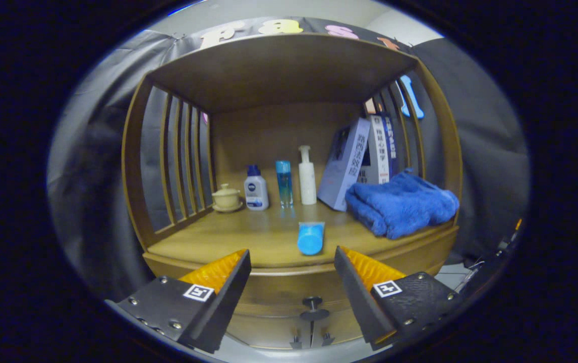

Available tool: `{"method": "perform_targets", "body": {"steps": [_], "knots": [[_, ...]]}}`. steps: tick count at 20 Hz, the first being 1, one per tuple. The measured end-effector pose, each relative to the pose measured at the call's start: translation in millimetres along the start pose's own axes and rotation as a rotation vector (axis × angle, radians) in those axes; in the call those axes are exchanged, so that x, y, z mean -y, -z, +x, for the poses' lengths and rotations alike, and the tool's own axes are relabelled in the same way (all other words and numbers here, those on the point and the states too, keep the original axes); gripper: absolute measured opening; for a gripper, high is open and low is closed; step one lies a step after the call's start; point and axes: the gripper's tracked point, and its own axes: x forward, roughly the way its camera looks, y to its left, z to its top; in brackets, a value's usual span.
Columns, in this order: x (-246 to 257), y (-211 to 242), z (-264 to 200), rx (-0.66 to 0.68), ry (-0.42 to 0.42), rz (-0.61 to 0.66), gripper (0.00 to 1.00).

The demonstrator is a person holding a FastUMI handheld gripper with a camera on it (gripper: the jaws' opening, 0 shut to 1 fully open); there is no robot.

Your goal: Pull open the drawer, take out the items inside it, and place them on the countertop above the cabinet.

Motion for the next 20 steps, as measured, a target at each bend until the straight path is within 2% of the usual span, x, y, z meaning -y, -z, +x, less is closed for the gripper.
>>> {"method": "perform_targets", "body": {"steps": [8,12,15,20], "knots": [[2,-102,-88,0.060,-0.010,0.129,0.99],[11,-134,-151,0.107,-0.008,0.055,0.99],[20,-132,-194,0.115,0.000,-0.011,0.99],[45,-108,-247,0.113,0.062,-0.059,0.99]]}}
